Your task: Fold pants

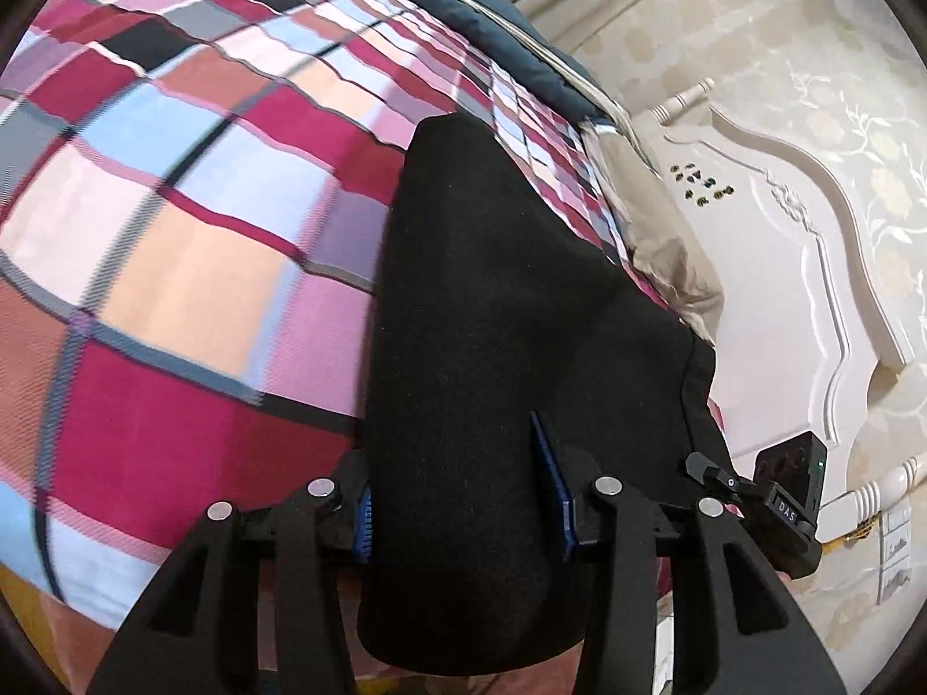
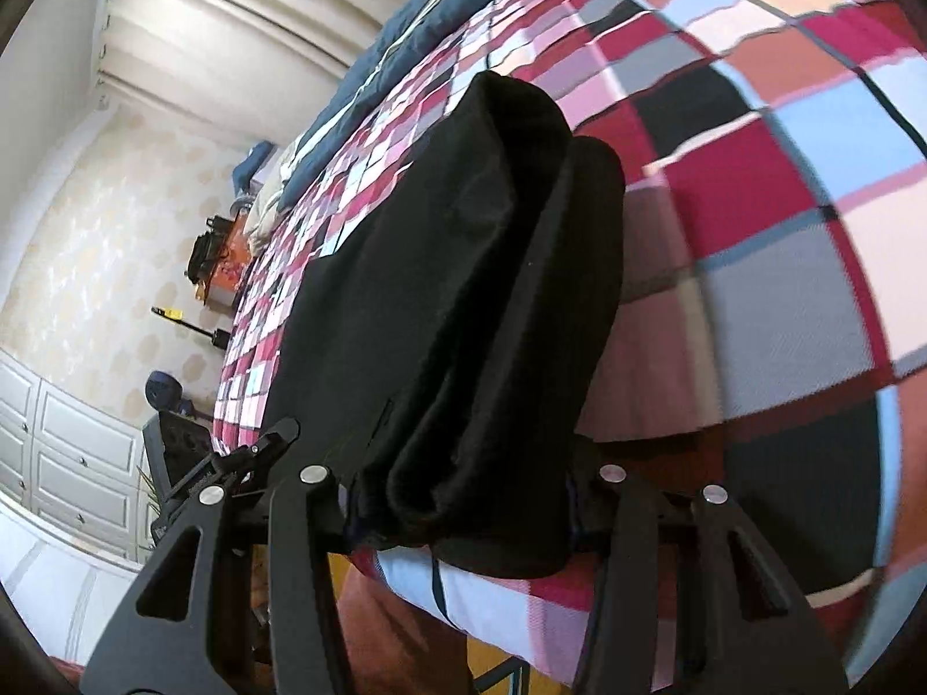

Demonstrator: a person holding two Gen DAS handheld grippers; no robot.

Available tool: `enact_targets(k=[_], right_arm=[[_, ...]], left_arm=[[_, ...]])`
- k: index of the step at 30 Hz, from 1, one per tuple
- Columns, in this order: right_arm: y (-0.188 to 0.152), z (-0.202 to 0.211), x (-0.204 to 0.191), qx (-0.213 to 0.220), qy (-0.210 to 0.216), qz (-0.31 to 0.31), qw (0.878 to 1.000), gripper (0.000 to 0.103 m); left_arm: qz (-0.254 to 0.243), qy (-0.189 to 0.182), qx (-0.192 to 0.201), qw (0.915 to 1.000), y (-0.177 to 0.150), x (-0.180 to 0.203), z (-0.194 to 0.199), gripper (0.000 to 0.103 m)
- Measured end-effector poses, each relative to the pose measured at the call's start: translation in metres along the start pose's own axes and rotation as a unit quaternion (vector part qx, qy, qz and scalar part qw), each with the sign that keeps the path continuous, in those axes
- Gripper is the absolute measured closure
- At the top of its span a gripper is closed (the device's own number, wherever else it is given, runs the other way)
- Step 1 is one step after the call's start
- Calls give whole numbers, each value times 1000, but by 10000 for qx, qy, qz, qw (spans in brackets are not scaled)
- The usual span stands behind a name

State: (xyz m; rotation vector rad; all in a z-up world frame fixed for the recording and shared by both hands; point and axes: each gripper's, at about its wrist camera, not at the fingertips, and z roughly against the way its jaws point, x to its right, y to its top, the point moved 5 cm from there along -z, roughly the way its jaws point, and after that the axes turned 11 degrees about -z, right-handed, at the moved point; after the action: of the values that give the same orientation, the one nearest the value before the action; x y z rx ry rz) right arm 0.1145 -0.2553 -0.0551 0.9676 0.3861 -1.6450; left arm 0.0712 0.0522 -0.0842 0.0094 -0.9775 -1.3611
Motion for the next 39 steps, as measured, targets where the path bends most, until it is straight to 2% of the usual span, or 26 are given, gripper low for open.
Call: enact_targets(k=[4, 7, 10, 12, 13, 17, 19, 21, 24, 26, 31, 35, 39], right_arm=[[1, 3, 15, 2, -10, -219, 9998, 62], [-2, 4, 39, -9, 163, -479, 9987, 63], [-3, 6, 52, 0, 618, -608, 9962, 64], [-4, 7, 51, -44, 733, -544, 9958, 61], [-4, 8, 52, -56, 791, -540, 9954, 59], [-3, 19, 50, -130, 869, -572, 9945, 45], [-1, 29, 47, -12, 878, -580, 9945, 31], [9, 40, 46, 173, 846, -539, 9948, 23], [32, 40, 48, 357, 649, -545, 9958, 21], [44, 36, 48, 376, 675, -543, 9955, 20], [83, 8, 42, 153, 627, -498, 9967, 20], [109, -8, 41, 99, 828, -551, 9950, 18], [114, -25, 36, -52, 959, -486, 9942, 17]], left_arm=[[103, -117, -47, 9999, -2, -4, -1, 58], [-95, -59, -75, 9999, -4, 3, -6, 51], [-211, -92, -108, 9997, -8, 3, -9, 39], [-207, -363, 10, 9991, -9, 3, -9, 27], [-181, -522, 79, 9984, -9, 2, -7, 26], [-60, -997, 169, 9949, -12, -3, 7, 24], [1, -1139, 234, 9932, -12, -7, 18, 23], [-13, -1258, 341, 9915, -6, -10, 28, 20], [-65, -1305, 307, 9910, 12, -14, 26, 19], [-107, -1393, 220, 9899, 27, -15, 14, 19], [-90, -1474, -38, 9890, 58, -19, -23, 19], [-117, -1493, -163, 9886, 84, -21, -47, 19], [-257, -1420, -356, 9889, 96, -20, -65, 19]])
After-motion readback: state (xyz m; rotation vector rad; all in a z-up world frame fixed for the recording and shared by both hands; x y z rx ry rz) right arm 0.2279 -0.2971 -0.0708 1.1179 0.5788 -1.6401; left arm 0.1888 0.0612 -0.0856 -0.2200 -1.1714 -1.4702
